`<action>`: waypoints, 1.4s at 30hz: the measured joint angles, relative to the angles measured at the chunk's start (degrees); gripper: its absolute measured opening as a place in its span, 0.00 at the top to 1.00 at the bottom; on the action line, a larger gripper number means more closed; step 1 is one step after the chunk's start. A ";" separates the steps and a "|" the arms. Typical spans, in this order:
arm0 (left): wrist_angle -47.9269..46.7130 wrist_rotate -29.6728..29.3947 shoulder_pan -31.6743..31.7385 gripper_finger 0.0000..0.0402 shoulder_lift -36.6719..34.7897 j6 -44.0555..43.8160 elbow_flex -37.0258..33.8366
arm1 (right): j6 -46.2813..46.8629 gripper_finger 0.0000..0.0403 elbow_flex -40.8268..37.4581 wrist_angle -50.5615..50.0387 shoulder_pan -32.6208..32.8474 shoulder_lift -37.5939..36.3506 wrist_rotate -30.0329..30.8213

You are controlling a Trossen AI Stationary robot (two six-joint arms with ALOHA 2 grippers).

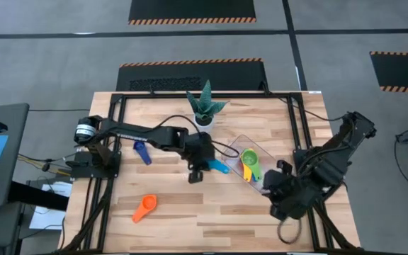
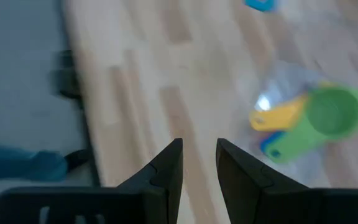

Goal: Nest measuring cups in basket
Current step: Stack the light blue measuring cup on top of the green measuring cup

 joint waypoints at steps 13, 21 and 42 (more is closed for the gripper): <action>10.34 -16.79 -3.41 1.00 -0.02 17.46 14.68 | -20.53 0.70 12.97 13.81 6.73 0.01 0.44; 18.21 -14.52 -1.35 1.00 8.79 28.94 17.26 | -25.29 0.70 13.13 18.13 9.47 0.08 1.69; -9.03 -23.26 0.03 1.00 38.93 67.18 50.59 | -16.30 0.70 13.09 17.93 10.02 1.71 3.41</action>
